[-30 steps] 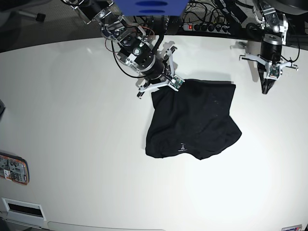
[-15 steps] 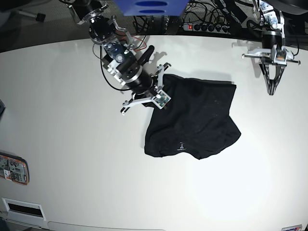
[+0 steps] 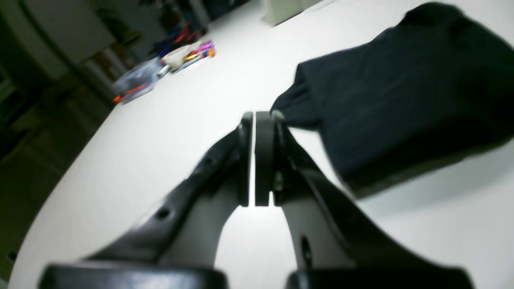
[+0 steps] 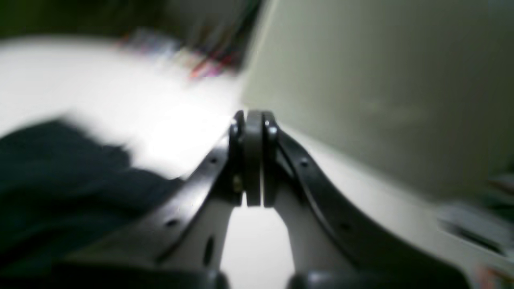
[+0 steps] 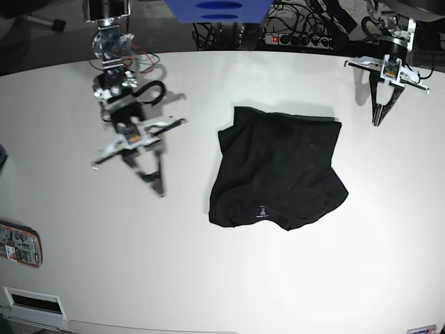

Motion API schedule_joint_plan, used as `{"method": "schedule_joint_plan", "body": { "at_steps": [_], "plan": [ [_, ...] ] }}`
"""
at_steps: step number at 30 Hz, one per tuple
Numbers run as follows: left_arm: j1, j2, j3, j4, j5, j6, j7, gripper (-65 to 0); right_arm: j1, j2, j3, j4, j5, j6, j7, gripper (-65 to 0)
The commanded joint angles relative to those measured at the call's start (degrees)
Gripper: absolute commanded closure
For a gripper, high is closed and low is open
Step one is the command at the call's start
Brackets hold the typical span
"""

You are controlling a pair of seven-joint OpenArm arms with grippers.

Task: Fold the T-shirt properly

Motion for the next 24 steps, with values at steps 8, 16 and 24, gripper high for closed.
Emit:
{"method": "schedule_joint_plan", "body": {
  "at_steps": [8, 16, 24],
  "plan": [
    [-0.64, -2.71, -8.23, 1.47, -5.42, 0.52, -1.51, 0.0, -12.26, -0.08, 11.1, -2.78, -0.48, 0.41, 11.58, 0.0],
    [9.2, -8.42, -12.27, 0.94, -7.09, 0.52, -1.51, 0.0, -23.51, 0.01, 17.25, -4.8, -0.48, 0.41, 20.29, 0.0],
    [22.22, -8.77, -10.6, -0.73, -6.91, 0.52, -1.51, 0.0, -37.05, 0.09, 17.43, -8.4, -0.48, 0.41, 28.37, 0.0]
  ]
}}
